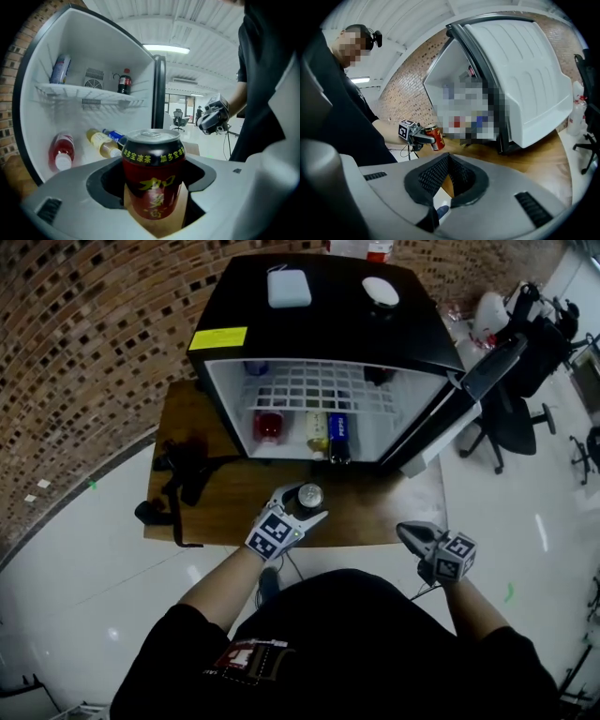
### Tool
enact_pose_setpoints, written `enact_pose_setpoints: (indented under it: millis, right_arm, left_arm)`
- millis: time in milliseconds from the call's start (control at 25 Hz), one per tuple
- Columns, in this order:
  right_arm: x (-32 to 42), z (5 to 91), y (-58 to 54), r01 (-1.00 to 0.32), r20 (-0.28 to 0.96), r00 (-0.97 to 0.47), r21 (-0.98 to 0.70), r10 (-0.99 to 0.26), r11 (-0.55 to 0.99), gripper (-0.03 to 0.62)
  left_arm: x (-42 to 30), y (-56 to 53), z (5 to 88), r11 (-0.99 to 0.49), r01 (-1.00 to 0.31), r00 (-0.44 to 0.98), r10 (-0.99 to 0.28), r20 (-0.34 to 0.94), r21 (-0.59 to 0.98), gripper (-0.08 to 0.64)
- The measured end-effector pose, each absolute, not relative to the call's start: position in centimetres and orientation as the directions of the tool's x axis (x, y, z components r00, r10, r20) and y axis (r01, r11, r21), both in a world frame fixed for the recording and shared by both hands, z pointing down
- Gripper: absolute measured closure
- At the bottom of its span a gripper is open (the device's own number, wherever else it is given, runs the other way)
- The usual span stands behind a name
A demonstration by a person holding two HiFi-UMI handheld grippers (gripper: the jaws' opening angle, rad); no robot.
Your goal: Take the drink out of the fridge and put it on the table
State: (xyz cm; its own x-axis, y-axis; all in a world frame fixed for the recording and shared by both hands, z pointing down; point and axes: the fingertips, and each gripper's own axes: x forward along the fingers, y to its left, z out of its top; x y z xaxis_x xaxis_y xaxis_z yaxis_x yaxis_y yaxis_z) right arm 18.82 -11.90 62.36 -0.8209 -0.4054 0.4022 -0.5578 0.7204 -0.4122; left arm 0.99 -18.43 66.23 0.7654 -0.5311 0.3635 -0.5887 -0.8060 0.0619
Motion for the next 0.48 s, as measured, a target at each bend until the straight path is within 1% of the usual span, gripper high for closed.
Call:
enact_pose_setpoints:
  millis: [160,320,480]
  right_arm:
    - [19.0,63.0,-11.7,-0.561,0.411,-0.818,-0.413,-0.403,0.717,0.598]
    - [19.3,63.0,-10.9,-0.583,0.447,-0.801,-0.431,-0.398,0.689,0.598]
    - [19.3,62.8,-10.8,-0.583,0.428,-0.808,-0.472,-0.406,0.662,0.598]
  left_arm:
    - [1.9,-16.9,69.5,-0.830,-0.552,0.783,-0.485,0.391,0.077,0.227]
    - [3.0,-15.5,72.4,-0.849,-0.521,0.792,-0.442,0.422,0.089,0.228]
    - [3.6,-15.2,73.9,-0.850,-0.516,0.794,-0.428,0.431,0.106,0.227]
